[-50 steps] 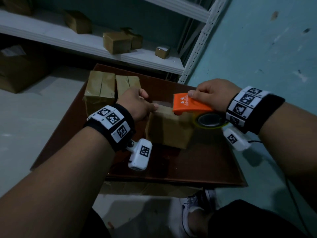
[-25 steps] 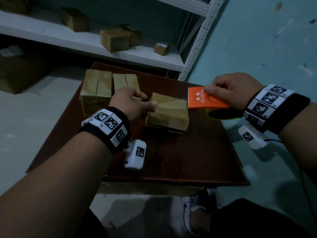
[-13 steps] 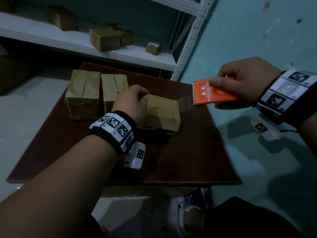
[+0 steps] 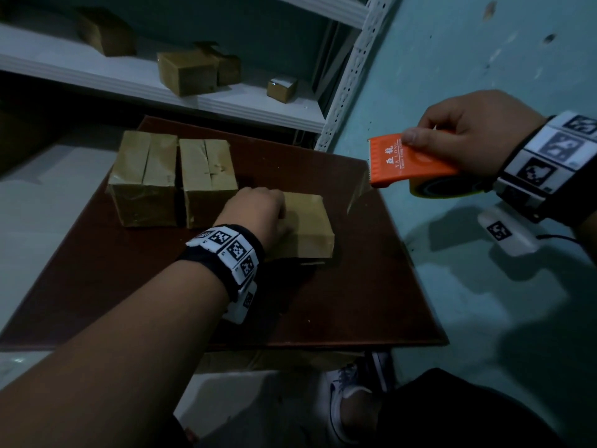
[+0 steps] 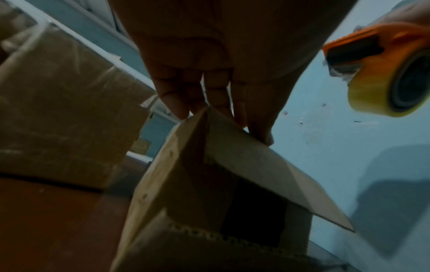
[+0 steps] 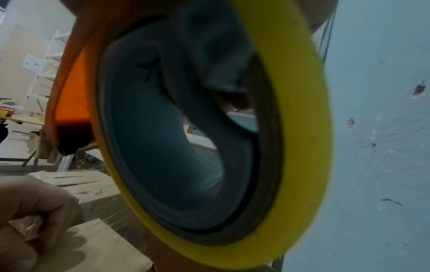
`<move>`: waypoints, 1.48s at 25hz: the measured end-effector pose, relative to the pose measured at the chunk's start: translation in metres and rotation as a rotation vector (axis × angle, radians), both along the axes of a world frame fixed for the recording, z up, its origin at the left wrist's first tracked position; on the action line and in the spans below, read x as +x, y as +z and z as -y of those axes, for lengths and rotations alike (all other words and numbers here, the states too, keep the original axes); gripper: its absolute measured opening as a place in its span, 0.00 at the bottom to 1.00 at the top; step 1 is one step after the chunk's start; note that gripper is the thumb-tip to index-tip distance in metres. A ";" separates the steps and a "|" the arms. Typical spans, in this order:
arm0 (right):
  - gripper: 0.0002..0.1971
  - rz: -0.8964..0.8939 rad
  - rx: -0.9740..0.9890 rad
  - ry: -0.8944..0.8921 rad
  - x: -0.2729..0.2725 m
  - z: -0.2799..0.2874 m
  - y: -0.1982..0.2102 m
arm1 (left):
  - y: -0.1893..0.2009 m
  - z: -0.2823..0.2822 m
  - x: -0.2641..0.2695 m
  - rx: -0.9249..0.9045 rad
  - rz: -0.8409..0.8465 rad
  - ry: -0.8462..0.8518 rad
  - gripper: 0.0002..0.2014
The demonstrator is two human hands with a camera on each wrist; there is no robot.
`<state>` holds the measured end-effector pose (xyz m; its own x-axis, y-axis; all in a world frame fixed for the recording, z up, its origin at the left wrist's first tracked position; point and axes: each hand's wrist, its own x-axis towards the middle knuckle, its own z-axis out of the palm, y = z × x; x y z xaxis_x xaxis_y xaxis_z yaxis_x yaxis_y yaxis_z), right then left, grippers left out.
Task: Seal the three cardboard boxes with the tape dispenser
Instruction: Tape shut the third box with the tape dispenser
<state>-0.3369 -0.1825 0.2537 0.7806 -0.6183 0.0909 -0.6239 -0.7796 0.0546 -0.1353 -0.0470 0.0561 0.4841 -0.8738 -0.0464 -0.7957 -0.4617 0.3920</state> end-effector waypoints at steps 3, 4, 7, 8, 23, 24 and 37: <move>0.22 0.004 0.003 0.001 0.001 -0.003 -0.001 | -0.007 -0.001 0.003 -0.030 -0.121 0.083 0.31; 0.22 0.002 0.001 0.006 0.001 -0.003 -0.001 | -0.006 -0.001 0.004 -0.031 -0.146 0.097 0.37; 0.22 -0.003 0.010 0.002 0.003 -0.004 -0.003 | -0.008 0.000 0.004 -0.007 -0.210 0.113 0.54; 0.22 -0.007 0.013 0.000 0.003 -0.004 -0.004 | -0.009 0.001 0.004 0.012 -0.246 0.123 0.59; 0.26 0.188 0.031 0.104 0.027 -0.013 0.004 | -0.004 -0.020 0.007 -0.027 -0.041 -0.131 0.38; 0.26 0.198 0.040 0.115 0.030 -0.014 0.004 | -0.003 -0.021 0.009 -0.005 -0.039 -0.134 0.36; 0.27 0.476 0.258 0.168 0.057 -0.030 -0.032 | -0.005 -0.061 0.015 0.057 -0.046 -0.410 0.20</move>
